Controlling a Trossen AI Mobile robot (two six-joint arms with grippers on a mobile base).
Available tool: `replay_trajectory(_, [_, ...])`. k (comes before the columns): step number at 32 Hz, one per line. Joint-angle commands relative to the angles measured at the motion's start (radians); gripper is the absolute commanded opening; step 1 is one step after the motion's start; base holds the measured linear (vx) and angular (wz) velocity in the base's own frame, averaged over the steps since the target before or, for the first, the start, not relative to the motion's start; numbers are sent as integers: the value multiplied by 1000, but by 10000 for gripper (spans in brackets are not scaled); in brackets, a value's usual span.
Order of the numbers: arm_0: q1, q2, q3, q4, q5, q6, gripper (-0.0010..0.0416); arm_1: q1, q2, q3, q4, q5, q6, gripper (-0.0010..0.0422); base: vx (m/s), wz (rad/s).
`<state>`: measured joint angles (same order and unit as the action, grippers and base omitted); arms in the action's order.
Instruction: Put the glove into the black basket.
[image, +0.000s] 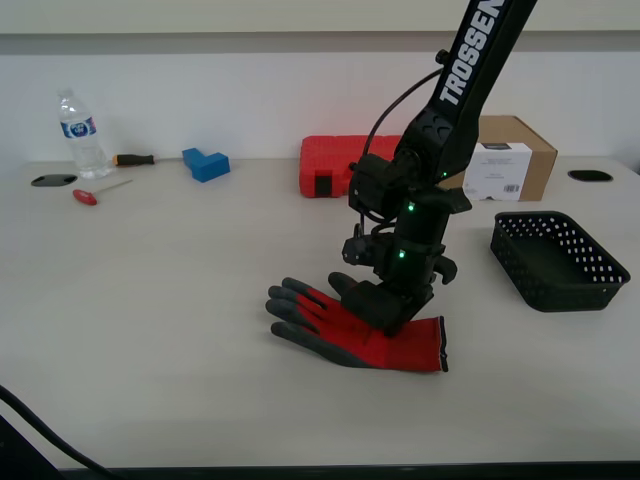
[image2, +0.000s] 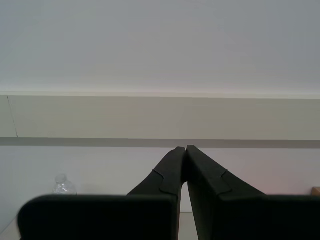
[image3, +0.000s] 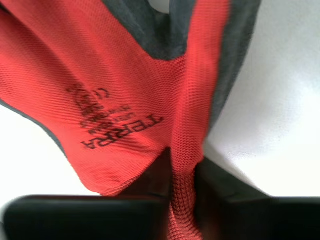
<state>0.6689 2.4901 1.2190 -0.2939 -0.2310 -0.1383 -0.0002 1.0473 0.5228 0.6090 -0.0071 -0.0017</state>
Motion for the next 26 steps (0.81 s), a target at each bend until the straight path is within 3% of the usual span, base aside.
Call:
replay_trajectory(1, [2, 8, -3, -2, -4, -1, 1, 0, 0, 1, 5, 0, 0, 0, 0, 0])
replay_trajectory(6, [1, -11, -3, -8, -5, 0, -1, 0, 0, 1, 5, 0, 0, 0, 0, 0])
replay_trajectory(9, [0, -103, -3, -28, 5, 7, -1, 0, 0, 1, 5, 0, 0, 0, 0, 0])
replay_trajectory(13, [-5, -208, -6, -50, 70, 11, -1, 0, 0, 1, 6, 0, 0, 0, 0, 0])
replay_trajectory(15, [-18, -308, -6, -71, 126, 14, -1, 0, 0, 1, 6, 0, 0, 0, 0, 0])
replay_trajectory(17, [-42, -397, -6, -99, 169, 21, -1, 0, 0, 1, 6, 0, 0, 0, 0, 0])
replay_trajectory(23, [-170, -606, -6, -221, 190, 62, -1, 0, 0, 3, 5, -8, -1, 0, 0, 0])
replay_trajectory(26, [-245, -679, -8, -268, 234, 60, -1, -1, 0, 2, 6, -5, 0, 0, 0, 0])
